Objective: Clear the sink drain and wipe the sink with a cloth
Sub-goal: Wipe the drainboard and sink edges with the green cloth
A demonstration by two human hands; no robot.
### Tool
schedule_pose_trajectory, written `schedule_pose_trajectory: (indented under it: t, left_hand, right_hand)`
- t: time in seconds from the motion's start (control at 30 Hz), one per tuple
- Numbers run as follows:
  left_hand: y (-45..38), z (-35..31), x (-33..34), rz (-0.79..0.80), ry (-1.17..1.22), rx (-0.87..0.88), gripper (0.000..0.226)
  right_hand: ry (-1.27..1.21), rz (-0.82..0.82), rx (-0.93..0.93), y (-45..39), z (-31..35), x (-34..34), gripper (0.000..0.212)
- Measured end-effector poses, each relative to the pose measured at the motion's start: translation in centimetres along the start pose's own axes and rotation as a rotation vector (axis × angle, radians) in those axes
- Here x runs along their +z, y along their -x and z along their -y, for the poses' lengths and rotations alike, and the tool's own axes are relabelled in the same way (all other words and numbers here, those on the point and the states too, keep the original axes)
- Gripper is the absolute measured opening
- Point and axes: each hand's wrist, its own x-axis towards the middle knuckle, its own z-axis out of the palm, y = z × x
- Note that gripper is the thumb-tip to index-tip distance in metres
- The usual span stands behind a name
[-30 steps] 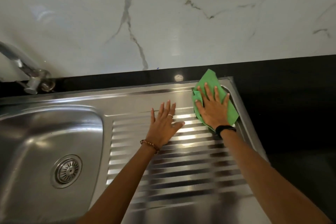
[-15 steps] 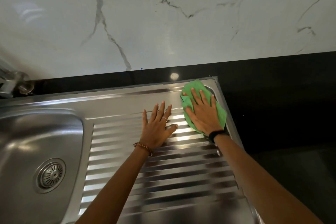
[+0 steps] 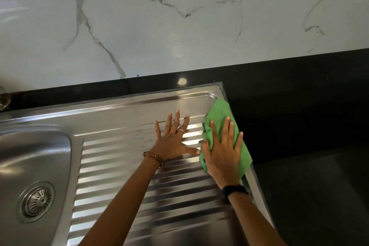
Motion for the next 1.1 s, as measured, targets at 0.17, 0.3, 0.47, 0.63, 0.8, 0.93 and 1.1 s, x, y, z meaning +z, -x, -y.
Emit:
schedule_pose_trajectory:
  t: [0.17, 0.3, 0.47, 0.63, 0.8, 0.93, 1.1]
  left_hand:
    - [-0.7, 0.4, 0.2, 0.057, -0.028, -0.031, 0.111]
    - [-0.8, 0.3, 0.0, 0.075, -0.041, -0.051, 0.114]
    - [-0.6, 0.1, 0.0, 0.069, -0.033, -0.05, 0.113]
    - [-0.8, 0.3, 0.4, 0.048, -0.035, -0.045, 0.112]
    - [-0.8, 0.1, 0.3, 0.01, -0.006, -0.062, 0.126]
    - [-0.5, -0.1, -0.6, -0.016, 0.122, -0.058, 0.127]
    - [1.4, 0.5, -2.7, -0.161, 0.971, -0.106, 0.08]
  right_hand:
    - [0.038, 0.044, 0.003, -8.1, 1.4, 0.4, 0.065]
    - [0.045, 0.05, -0.052, -13.1, 1.9, 0.1, 0.065]
    - [0.016, -0.001, -0.14, -8.1, -0.4, 0.2, 0.063]
    - [-0.039, -0.01, -0.165, -8.0, 0.2, 0.4, 0.059]
    - [-0.181, -0.078, -0.154, -9.9, 2.1, 0.7, 0.049]
    - [-0.207, -0.02, -0.258, -9.9, 1.8, 0.8, 0.047]
    - [-1.319, 0.274, 0.196, -9.4, 0.7, -3.6, 0.032]
